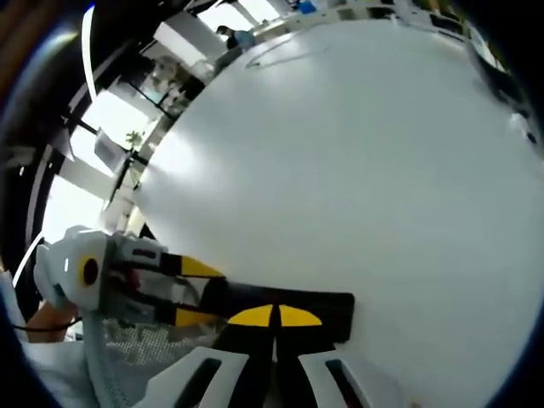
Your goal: Press the specified remote control buttons in sequence, fully releasing each button before pressing the next.
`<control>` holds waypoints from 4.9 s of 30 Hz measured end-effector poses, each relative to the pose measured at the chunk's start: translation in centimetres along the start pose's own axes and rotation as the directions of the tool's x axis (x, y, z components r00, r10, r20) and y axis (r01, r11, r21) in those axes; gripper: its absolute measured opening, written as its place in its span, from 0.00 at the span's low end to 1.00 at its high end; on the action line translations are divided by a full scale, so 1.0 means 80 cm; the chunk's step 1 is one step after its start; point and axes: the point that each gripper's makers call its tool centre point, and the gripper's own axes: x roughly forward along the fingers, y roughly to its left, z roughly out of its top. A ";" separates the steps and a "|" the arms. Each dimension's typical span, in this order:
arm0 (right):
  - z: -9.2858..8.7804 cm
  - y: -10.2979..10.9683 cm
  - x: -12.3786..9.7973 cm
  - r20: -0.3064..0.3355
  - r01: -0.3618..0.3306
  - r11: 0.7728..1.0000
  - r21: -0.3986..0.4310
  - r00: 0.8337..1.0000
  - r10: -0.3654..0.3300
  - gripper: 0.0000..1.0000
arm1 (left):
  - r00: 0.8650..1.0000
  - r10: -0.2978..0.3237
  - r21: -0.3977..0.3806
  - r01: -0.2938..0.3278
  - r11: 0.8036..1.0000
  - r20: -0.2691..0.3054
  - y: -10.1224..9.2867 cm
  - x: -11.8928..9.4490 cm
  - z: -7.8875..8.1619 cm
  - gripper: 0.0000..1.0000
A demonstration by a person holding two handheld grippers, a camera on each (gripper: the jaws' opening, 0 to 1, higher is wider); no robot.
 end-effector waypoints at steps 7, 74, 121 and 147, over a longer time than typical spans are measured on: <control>-0.003 -0.002 0.005 -0.011 0.022 0.999 -0.039 1.000 -0.023 0.00 | 1.000 0.000 0.000 0.000 1.000 0.000 0.000 0.000 0.000 0.24; -0.017 -0.013 -0.006 -0.089 0.046 0.998 0.050 0.995 -0.042 0.00 | 1.000 0.003 0.001 -0.003 1.000 0.003 -0.001 0.002 0.002 0.24; -0.019 -0.015 -0.002 -0.102 0.050 0.998 0.037 0.994 -0.046 0.00 | 1.000 -0.005 0.012 0.005 1.000 0.012 0.001 0.003 0.003 0.24; -0.005 -0.012 -0.003 -0.037 0.051 0.999 -0.006 0.998 -0.051 0.00 | 1.000 -0.003 0.019 0.003 1.000 0.009 -0.002 0.002 0.003 0.24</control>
